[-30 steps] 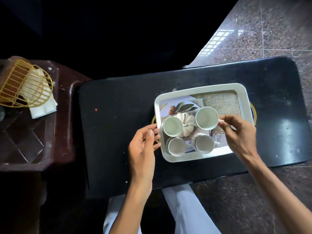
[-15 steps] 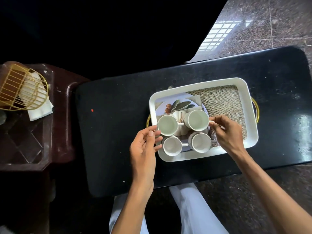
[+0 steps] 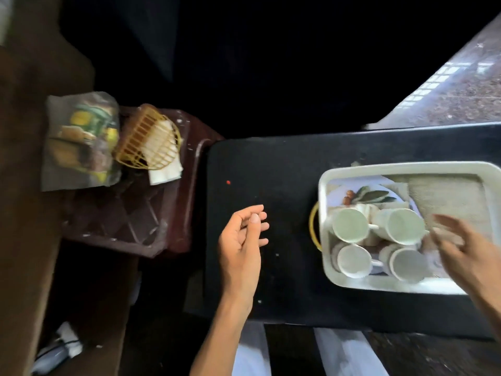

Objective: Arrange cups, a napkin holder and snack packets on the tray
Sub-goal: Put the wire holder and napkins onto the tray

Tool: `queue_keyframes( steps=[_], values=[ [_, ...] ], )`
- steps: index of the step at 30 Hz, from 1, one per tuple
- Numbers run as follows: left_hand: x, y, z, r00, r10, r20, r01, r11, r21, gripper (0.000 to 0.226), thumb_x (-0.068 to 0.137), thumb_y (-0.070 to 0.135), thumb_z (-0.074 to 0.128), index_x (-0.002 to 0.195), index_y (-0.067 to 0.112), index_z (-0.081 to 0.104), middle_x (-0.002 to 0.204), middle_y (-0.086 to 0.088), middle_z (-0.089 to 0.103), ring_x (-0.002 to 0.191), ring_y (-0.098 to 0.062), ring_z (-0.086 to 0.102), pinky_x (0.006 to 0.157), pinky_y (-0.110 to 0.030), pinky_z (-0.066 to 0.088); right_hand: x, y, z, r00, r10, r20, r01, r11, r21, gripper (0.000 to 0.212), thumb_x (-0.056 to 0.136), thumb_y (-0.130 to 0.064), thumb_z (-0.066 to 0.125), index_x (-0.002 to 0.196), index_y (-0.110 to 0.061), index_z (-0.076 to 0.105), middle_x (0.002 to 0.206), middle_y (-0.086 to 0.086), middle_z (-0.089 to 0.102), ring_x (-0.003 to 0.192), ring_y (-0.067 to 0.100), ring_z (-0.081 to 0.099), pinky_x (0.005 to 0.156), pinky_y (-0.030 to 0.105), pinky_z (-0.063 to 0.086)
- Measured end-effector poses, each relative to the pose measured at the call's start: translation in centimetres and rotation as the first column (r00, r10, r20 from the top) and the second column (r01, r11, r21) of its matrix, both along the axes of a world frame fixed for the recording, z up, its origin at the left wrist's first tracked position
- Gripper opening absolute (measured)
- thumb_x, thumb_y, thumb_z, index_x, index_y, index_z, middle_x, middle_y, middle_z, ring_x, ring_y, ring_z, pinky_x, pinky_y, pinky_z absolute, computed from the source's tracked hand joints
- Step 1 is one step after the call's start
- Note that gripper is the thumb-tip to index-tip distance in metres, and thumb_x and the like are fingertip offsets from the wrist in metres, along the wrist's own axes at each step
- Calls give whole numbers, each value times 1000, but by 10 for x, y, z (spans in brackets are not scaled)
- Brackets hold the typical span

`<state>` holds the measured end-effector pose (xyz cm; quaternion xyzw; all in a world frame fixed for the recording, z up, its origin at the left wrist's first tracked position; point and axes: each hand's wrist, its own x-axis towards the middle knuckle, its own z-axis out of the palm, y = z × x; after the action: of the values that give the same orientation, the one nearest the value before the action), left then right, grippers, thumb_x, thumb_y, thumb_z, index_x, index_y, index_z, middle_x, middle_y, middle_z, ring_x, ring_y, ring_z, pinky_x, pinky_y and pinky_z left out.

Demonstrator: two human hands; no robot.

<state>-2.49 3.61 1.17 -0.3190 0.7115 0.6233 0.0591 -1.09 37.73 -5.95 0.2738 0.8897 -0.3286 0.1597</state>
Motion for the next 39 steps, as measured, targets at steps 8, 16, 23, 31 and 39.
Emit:
queue_keyframes(
  steps=[8, 16, 23, 31, 39],
  values=[
    [-46, -141, 0, 993, 5, -117, -36, 962, -270, 19, 103, 16, 54, 105, 29, 68, 115, 3, 72, 104, -11, 69, 89, -36, 59, -29, -153, 63, 994, 12, -109, -34, 980, -198, 29, 88, -51, 65, 117, -47, 62, 115, -13, 69, 99, 20, 71, 73, 11, 57],
    [-93, -241, 0, 943, -331, -25, 211, 657, -724, 30, 95, 18, 64, 125, 16, 65, 129, -5, 60, 121, -21, 58, 103, -39, 51, -88, -349, 44, 963, 138, -232, -220, 900, -376, 29, 94, -18, 67, 123, -17, 67, 114, -3, 70, 99, 1, 65, 74, -5, 42],
    [-148, -257, -19, 754, -574, 320, 513, 210, -832, 93, 80, 56, 72, 157, 27, 29, 165, -17, 25, 150, -38, 27, 119, -59, 29, -133, -444, 28, 967, 163, -194, -232, 879, -416, 42, 97, -16, 62, 138, -17, 55, 133, -5, 63, 114, 7, 61, 92, 16, 51],
    [-161, -251, -42, 698, -607, 379, 532, 86, -842, 101, 76, 50, 81, 157, 28, 25, 167, -18, 18, 143, -38, 38, 104, -51, 45, -126, -447, 20, 975, 130, -182, -192, 907, -375, 41, 95, -15, 62, 136, -18, 55, 132, -5, 63, 112, 9, 61, 89, 16, 51],
    [-163, -257, -28, 754, -608, 246, 462, 225, -858, 88, 66, 34, 91, 144, 25, 52, 157, -17, 39, 133, -37, 50, 100, -51, 49, -128, -434, 25, 980, 95, -174, -156, 912, -380, 40, 95, -16, 63, 135, -17, 57, 128, -5, 65, 111, 9, 63, 76, 0, 42]
  ],
)
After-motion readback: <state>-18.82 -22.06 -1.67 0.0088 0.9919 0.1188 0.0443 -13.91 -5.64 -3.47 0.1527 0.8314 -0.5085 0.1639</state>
